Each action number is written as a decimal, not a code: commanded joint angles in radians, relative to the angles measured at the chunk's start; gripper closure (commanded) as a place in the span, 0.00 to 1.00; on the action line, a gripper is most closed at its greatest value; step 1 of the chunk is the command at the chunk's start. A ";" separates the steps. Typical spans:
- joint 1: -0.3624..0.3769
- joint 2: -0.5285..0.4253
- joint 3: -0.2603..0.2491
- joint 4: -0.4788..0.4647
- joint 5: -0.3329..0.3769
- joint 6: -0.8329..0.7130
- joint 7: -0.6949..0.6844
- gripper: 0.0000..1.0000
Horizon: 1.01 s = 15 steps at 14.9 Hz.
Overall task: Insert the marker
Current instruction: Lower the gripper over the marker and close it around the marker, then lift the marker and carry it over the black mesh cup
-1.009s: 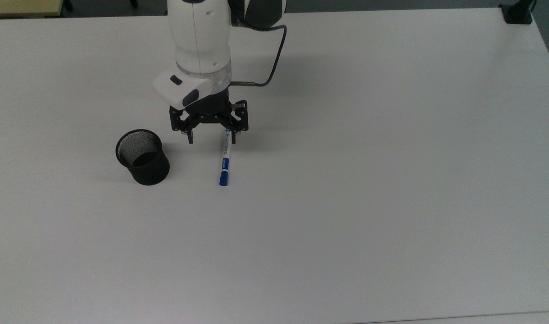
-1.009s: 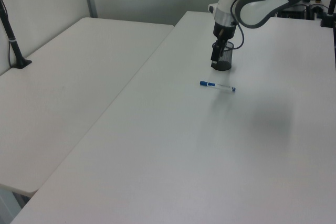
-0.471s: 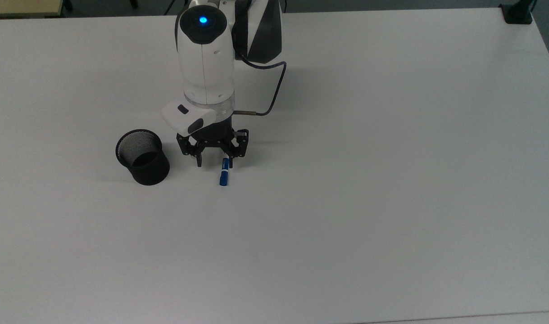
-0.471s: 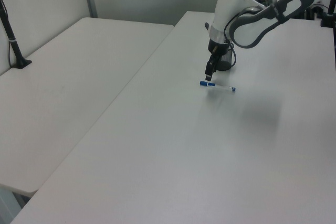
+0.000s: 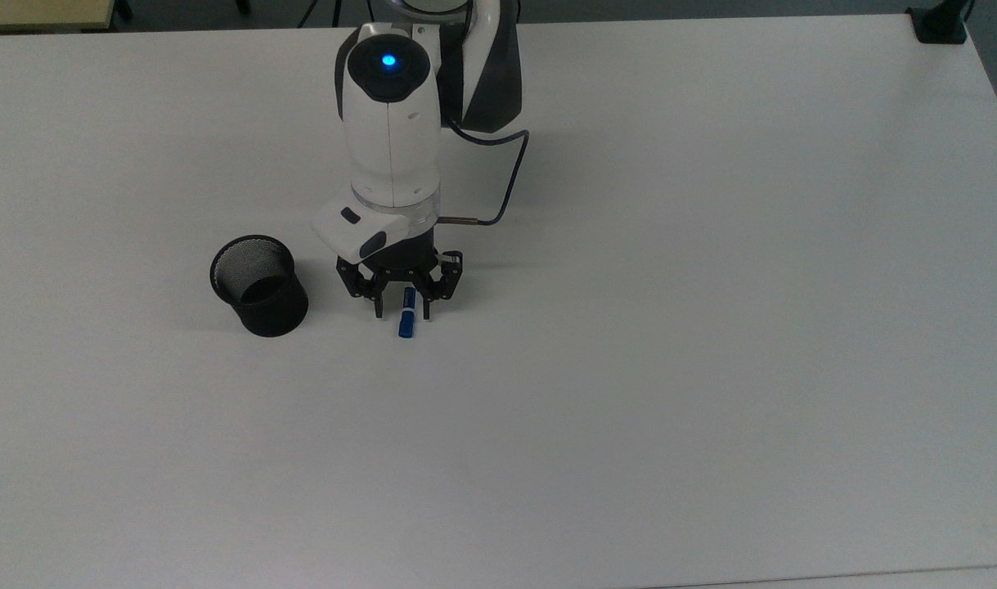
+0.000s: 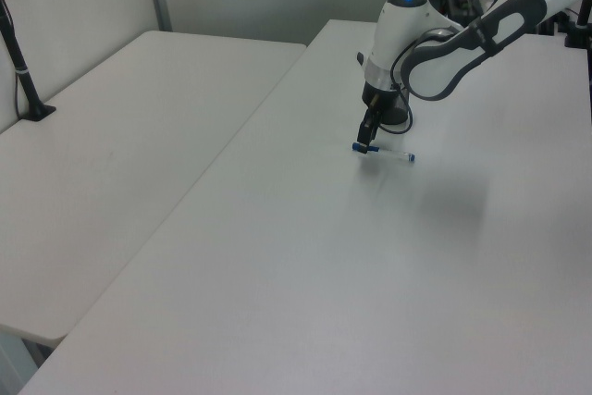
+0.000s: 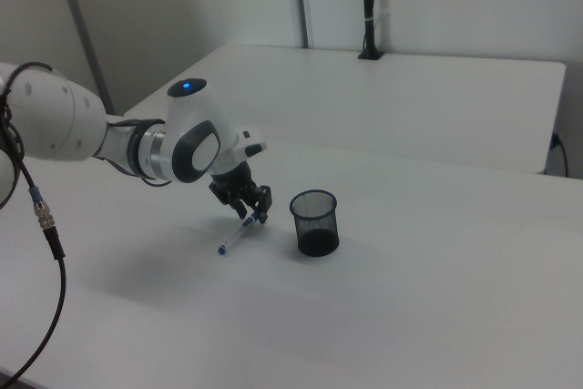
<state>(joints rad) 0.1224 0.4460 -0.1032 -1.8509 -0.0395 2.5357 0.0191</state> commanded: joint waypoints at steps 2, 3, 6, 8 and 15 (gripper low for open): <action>0.019 0.019 -0.006 -0.005 -0.028 0.048 0.028 0.86; 0.020 0.017 -0.006 -0.005 -0.031 0.048 0.027 0.87; 0.010 -0.024 -0.006 -0.007 -0.043 0.037 0.027 0.96; -0.015 -0.097 -0.006 -0.013 -0.042 0.023 0.028 0.96; -0.131 -0.292 -0.012 -0.017 -0.028 0.023 0.021 0.96</action>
<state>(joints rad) 0.0189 0.2195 -0.1122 -1.8272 -0.0620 2.5552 0.0282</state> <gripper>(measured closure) 0.828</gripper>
